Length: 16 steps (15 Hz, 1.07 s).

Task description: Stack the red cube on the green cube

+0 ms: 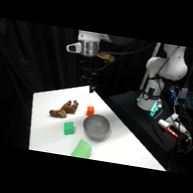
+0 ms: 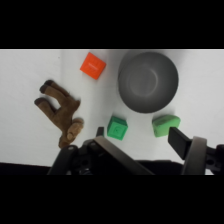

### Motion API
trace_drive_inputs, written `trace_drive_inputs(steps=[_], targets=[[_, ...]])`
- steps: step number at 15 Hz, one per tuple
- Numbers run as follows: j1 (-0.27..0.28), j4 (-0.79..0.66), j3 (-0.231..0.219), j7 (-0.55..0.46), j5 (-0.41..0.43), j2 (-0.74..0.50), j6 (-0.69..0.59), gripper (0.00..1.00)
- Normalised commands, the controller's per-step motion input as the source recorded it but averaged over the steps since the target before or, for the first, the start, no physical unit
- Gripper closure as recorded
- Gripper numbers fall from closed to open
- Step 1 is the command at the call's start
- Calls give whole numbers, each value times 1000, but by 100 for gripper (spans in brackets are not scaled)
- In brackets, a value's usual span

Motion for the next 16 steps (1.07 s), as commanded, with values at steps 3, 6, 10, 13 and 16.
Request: trace_drive_inputs(steps=[3, 6, 10, 13, 16], targets=[[-19, 1, 15, 45, -16, 4, 18, 0], [-37, -21, -7, 191, -74, -6, 110, 0], [-76, -68, -56, 228, -119, -35, 175, 0], [-100, -108, -80, 190, -101, -57, 181, 0], [-83, -154, -69, 200, -123, -70, 216, 0]])
